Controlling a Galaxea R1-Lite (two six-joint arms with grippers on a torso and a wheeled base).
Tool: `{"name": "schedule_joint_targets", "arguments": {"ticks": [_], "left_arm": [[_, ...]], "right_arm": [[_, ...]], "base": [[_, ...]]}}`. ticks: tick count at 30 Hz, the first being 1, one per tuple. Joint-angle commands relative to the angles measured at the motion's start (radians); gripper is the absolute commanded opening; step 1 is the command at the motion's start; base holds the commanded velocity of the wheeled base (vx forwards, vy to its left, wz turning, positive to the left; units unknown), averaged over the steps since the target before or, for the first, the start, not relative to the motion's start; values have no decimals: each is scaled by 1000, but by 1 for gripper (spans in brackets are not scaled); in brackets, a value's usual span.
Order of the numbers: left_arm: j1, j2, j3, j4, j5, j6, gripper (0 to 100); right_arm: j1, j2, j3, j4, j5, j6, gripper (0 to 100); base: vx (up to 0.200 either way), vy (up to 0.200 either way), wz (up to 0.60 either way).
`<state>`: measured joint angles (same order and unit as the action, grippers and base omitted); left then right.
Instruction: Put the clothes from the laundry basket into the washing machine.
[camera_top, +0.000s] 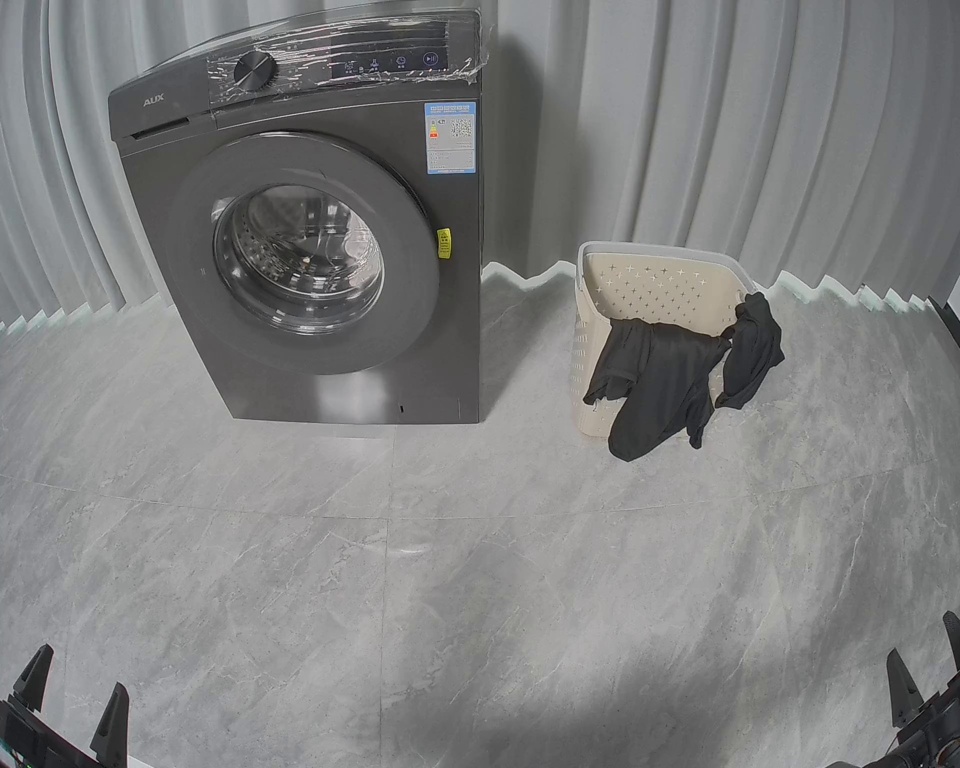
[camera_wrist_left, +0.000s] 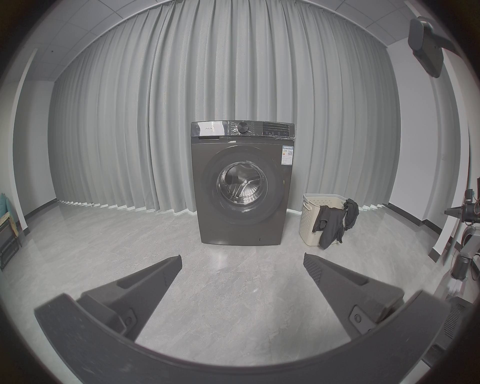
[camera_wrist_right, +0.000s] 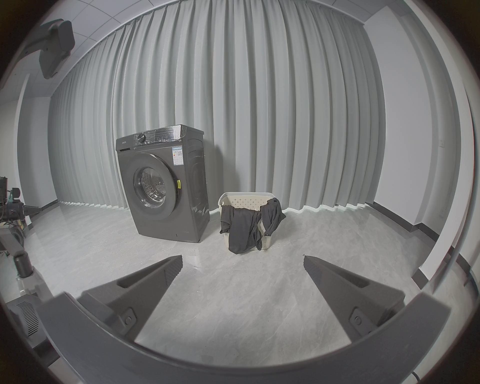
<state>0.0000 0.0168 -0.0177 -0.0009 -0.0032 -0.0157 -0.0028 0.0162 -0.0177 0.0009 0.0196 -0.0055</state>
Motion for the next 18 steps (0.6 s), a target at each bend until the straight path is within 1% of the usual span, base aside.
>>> {"name": "schedule_joint_targets", "arguments": {"ticks": [1,5,9,18], "left_arm": [[0,-17,18,-1,0,0,100],[0,-17,18,-1,0,-1,100],[0,-17,18,-1,2,-13,100],[0,-17,18,-1,2,-12,100]], "right_arm": [[0,-12,18,-1,0,-1,100],[0,-12,18,-1,0,-1,100],[0,-10,18,-1,2,-1,100],[0,-10,18,-1,2,-1,100]], "base": [[0,0,0],[0,0,0],[0,0,0],[200,0,0]]}}
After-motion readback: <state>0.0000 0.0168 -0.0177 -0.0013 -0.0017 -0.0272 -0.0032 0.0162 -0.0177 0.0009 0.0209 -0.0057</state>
